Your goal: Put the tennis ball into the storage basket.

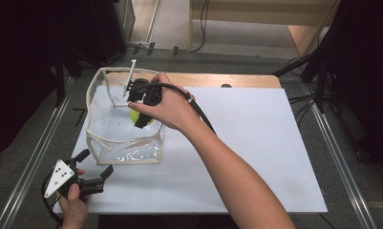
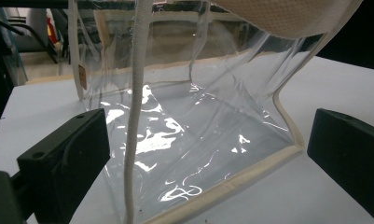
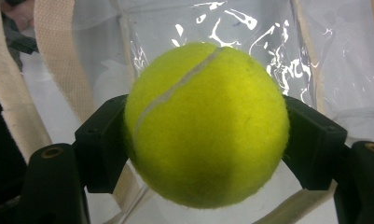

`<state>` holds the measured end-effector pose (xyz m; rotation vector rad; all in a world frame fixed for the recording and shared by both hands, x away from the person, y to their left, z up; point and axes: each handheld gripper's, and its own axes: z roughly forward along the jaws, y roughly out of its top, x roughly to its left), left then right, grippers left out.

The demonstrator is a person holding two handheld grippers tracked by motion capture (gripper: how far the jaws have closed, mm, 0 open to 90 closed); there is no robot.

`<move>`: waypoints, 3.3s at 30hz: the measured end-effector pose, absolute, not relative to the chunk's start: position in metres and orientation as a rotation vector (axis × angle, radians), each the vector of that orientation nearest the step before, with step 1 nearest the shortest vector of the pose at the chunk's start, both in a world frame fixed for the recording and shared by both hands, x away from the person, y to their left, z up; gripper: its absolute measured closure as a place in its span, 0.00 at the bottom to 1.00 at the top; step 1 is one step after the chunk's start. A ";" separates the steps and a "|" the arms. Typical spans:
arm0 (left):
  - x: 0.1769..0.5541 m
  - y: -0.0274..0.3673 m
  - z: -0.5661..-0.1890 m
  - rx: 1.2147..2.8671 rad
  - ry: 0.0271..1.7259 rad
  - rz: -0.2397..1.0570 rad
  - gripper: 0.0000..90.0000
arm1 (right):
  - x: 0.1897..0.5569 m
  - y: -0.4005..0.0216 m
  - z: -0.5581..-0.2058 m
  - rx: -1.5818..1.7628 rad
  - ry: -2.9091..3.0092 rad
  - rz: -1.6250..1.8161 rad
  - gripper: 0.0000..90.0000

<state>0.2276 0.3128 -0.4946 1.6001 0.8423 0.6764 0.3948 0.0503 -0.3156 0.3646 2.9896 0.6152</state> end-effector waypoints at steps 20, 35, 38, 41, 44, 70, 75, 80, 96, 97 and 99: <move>0.228 0.313 -0.495 1.605 0.843 0.680 0.00 | 0.379 0.027 -0.298 0.353 2.910 0.707 0.01; 0.228 0.312 -0.495 1.607 0.845 0.682 0.00 | 0.374 0.001 -0.298 0.400 2.886 0.723 0.00; 0.228 0.312 -0.495 1.606 0.845 0.682 0.00 | 0.373 -0.002 -0.300 0.407 2.889 0.724 0.00; 0.228 0.312 -0.495 1.605 0.846 0.682 0.00 | 0.373 -0.006 -0.302 0.414 2.891 0.719 0.00; 0.228 0.312 -0.495 1.609 0.845 0.682 0.00 | 0.373 -0.010 -0.306 0.420 2.893 0.715 0.00; 0.228 0.311 -0.495 1.614 0.843 0.685 0.00 | 0.377 -0.044 -0.333 0.521 2.882 0.729 0.00; 0.228 0.311 -0.495 1.616 0.842 0.687 0.00 | 0.378 -0.052 -0.341 0.550 2.879 0.731 0.00; 0.228 0.311 -0.495 1.616 0.843 0.688 0.00 | 0.377 -0.056 -0.347 0.568 2.872 0.744 0.00; 0.227 0.311 -0.495 1.618 0.844 0.690 0.00 | 0.375 -0.079 -0.375 0.638 2.845 0.779 0.00; 0.227 0.311 -0.495 1.618 0.843 0.690 0.00 | 0.374 -0.081 -0.376 0.649 2.841 0.785 0.00; 0.227 0.311 -0.495 1.619 0.843 0.691 0.00 | 0.374 -0.086 -0.379 0.657 2.828 0.806 0.00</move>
